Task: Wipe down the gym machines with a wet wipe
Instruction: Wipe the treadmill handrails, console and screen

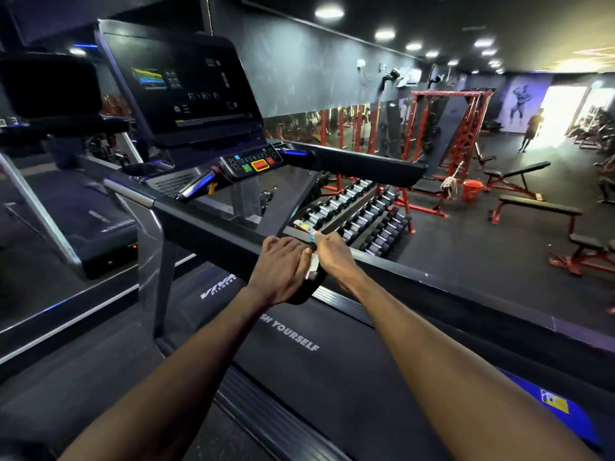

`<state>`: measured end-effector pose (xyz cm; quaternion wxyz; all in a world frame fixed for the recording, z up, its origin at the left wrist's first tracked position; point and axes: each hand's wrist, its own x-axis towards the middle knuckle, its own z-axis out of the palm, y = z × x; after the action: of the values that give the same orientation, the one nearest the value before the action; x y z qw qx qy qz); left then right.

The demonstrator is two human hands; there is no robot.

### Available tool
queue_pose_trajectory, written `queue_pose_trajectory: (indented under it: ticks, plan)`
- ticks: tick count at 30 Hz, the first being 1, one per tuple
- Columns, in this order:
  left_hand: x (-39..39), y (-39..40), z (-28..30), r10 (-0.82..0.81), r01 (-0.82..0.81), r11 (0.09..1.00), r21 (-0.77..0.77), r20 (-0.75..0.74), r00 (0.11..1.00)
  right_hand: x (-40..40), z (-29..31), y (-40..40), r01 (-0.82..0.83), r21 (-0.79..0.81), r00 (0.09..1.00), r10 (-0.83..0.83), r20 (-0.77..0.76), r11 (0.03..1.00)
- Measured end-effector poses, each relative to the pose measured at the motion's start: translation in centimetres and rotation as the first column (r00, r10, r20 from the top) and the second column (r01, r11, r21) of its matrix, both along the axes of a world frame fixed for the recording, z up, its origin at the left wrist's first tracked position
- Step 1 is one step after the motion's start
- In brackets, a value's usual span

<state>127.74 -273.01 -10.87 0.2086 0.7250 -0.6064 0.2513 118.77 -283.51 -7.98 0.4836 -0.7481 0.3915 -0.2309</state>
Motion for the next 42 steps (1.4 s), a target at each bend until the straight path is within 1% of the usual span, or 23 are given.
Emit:
queue_pose_trajectory:
  ticks: [3,4,7,8,10,12,13,16,17,18,20,21,22,25,26,27,30,31,34,35,39,40,42]
  plan:
    - [-0.4,0.4,-0.1,-0.177,0.173,0.984,0.044,0.095,0.98,0.3,-0.5,0.3,0.012,0.021,1.0,-0.012,0.028,1.0]
    - [0.0,0.5,-0.2,-0.188,0.186,0.982,0.038,0.086,0.978,0.5,-0.8,0.5,0.033,0.058,0.998,-0.037,0.054,0.998]
    - [1.0,0.8,-0.4,-0.063,0.06,0.993,-0.101,-0.019,0.998,1.2,-1.9,0.7,0.103,0.14,0.985,-0.121,0.123,0.985]
    - [0.7,0.7,-0.3,-0.041,0.039,0.993,-0.108,-0.017,0.999,1.3,-2.1,0.7,0.12,0.153,0.981,-0.141,0.137,0.981]
    - [-0.3,0.4,-0.6,-0.103,0.106,0.993,-0.058,0.062,0.993,1.8,-2.7,0.2,0.131,0.156,0.979,-0.152,0.132,0.979]
    - [-0.3,0.5,-0.6,-0.176,0.179,0.984,-0.023,0.106,0.979,2.0,-2.7,-0.1,0.113,0.129,0.986,-0.127,0.107,0.985]
    - [0.3,0.5,-0.5,-0.164,0.167,0.985,-0.03,0.089,0.982,1.6,-2.0,0.3,0.099,0.107,0.99,-0.109,0.091,0.989]
    - [1.7,0.5,-0.3,-0.002,-0.001,0.994,-0.112,-0.024,1.0,1.1,-1.2,0.7,0.079,0.053,0.995,-0.082,0.053,0.995]
    - [1.4,0.3,-0.2,0.01,-0.012,0.994,-0.105,-0.019,1.0,1.2,-1.5,0.4,0.074,0.042,0.996,-0.076,0.053,0.996]
    - [0.9,0.2,-0.4,-0.024,0.025,0.997,-0.078,0.016,1.0,1.2,-1.6,0.3,0.067,0.037,0.997,-0.068,0.044,0.997]
    - [0.2,0.2,-0.8,-0.162,0.167,0.986,-0.027,0.118,0.98,1.4,-1.6,0.0,0.034,0.031,0.999,-0.034,0.017,0.999]
    - [0.5,0.2,-0.6,-0.194,0.198,0.98,-0.019,0.131,0.972,1.6,-1.6,-0.3,0.008,0.024,1.0,-0.008,-0.01,1.0]
    - [1.3,0.3,-0.4,-0.177,0.182,0.983,-0.029,0.11,0.978,1.6,-1.4,-0.3,-0.013,0.01,0.999,0.013,-0.049,1.0]
    - [3.1,0.4,-0.1,0.001,-0.004,0.993,-0.117,-0.023,1.0,1.6,-0.9,-0.5,-0.038,-0.065,0.987,0.027,-0.156,0.997]
    - [2.9,0.3,-0.1,0.024,-0.027,0.994,-0.107,-0.025,0.999,1.5,-0.7,-0.4,-0.046,-0.095,0.982,0.028,-0.186,0.994]
    - [2.5,0.2,-0.3,0.006,-0.006,0.996,-0.084,0.0,1.0,1.6,-0.6,-0.5,-0.058,-0.134,0.975,0.027,-0.22,0.989]
    - [2.5,0.5,-0.6,-0.154,0.157,0.988,-0.013,0.114,0.981,2.0,0.3,0.1,-0.072,-0.244,0.954,-0.005,-0.3,0.967]
    - [3.5,0.6,-0.4,-0.148,0.148,0.989,0.005,0.107,0.983,2.2,0.4,0.2,-0.085,-0.288,0.948,-0.012,-0.318,0.954]
    - [6.1,0.9,0.6,0.03,-0.03,1.0,0.004,-0.024,0.999,2.8,0.9,0.7,-0.122,-0.379,0.921,-0.038,-0.389,0.917]
    - [6.2,1.0,0.6,0.052,-0.052,0.999,0.007,-0.031,0.998,2.9,0.9,0.7,-0.132,-0.393,0.911,-0.044,-0.41,0.91]
    - [6.8,1.6,-0.4,-0.119,0.116,0.993,0.032,0.078,0.99,3.4,1.4,0.9,-0.181,-0.455,0.888,-0.053,-0.456,0.872]
    - [7.5,1.6,-0.3,-0.091,0.089,0.995,0.037,0.05,0.995,3.8,1.5,1.0,-0.19,-0.475,0.885,-0.06,-0.462,0.859]
    - [9.0,1.5,0.1,0.061,-0.061,0.998,-0.004,-0.07,0.996,4.8,1.8,1.6,-0.209,-0.495,0.881,-0.058,-0.47,0.843]
